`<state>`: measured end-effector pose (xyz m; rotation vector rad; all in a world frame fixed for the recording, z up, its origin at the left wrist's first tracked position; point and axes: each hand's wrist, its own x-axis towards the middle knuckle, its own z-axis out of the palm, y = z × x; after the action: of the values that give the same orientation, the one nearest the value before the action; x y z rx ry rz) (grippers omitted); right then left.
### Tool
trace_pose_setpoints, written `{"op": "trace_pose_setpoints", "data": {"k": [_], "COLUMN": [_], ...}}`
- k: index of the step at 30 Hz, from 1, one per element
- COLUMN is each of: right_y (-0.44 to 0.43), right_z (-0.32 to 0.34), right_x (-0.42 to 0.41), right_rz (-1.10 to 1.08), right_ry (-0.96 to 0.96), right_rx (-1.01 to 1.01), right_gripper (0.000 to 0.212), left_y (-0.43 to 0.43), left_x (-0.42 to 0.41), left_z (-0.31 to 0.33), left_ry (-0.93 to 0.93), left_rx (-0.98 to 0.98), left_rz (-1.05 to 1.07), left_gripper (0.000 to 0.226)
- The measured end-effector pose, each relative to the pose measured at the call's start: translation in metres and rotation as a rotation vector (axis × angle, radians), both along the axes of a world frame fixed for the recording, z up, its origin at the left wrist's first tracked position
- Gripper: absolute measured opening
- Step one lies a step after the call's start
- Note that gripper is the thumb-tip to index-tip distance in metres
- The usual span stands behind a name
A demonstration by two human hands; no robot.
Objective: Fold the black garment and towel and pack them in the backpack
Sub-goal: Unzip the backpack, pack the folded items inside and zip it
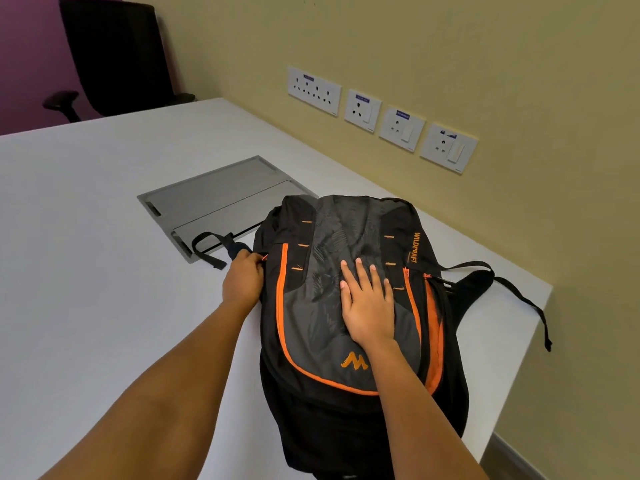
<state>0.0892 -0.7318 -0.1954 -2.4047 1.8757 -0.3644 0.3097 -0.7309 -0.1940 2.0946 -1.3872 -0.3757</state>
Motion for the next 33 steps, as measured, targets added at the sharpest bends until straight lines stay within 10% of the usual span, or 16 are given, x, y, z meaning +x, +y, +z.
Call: {"op": "trace_pose_setpoints", "data": {"k": [9, 33], "right_y": [-0.001, 0.003], "right_z": [0.005, 0.039], "right_x": [0.004, 0.019], "right_rz": [-0.039, -0.106], "right_ry": [0.043, -0.048], "right_rx": [0.110, 0.367], "right_gripper": [0.049, 0.048], "left_y": [0.028, 0.080], "left_x": [0.003, -0.026], "left_z": [0.003, 0.020], "left_ry": [-0.269, -0.189], "left_rx": [0.046, 0.224], "left_rz": [-0.039, -0.031], "left_gripper": [0.032, 0.027]}}
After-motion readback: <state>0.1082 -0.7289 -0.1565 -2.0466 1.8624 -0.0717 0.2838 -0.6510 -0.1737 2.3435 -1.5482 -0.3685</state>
